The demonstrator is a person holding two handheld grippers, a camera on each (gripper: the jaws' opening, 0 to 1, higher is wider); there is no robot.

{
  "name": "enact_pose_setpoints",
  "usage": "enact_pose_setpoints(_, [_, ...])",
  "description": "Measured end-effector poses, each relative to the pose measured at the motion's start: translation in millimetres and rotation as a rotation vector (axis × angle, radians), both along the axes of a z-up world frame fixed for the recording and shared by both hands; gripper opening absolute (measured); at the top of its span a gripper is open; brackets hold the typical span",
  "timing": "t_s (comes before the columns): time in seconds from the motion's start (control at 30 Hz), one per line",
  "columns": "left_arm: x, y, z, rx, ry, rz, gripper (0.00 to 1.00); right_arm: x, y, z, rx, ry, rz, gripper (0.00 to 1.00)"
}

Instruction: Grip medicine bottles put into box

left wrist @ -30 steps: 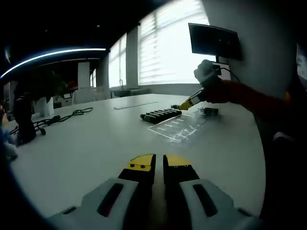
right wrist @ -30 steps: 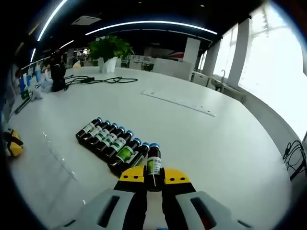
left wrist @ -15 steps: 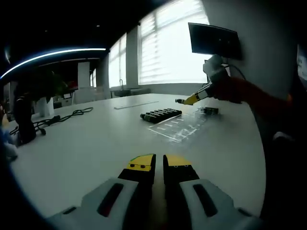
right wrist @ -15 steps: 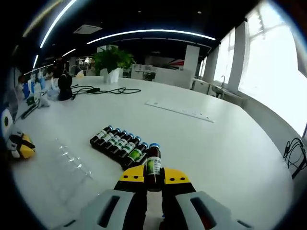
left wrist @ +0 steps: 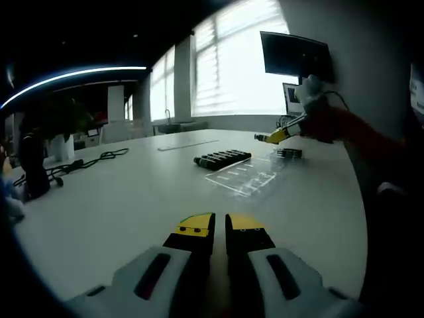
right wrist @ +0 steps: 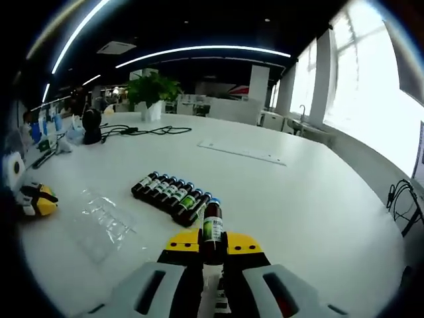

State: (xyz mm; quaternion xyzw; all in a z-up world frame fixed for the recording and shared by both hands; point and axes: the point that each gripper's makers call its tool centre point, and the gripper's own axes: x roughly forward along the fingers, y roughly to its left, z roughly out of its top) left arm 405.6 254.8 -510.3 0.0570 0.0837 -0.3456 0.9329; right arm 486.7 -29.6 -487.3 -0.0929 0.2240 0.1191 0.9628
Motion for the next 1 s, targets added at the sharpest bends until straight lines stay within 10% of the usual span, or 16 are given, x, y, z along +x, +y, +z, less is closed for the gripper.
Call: enact_pose_setpoints(1.0, [-0.4, -0.1, -0.6, 0.006, 0.000, 0.003, 0.02, -54.7, -6.7, -19.3, -0.031, 0.028, -0.086, 0.07])
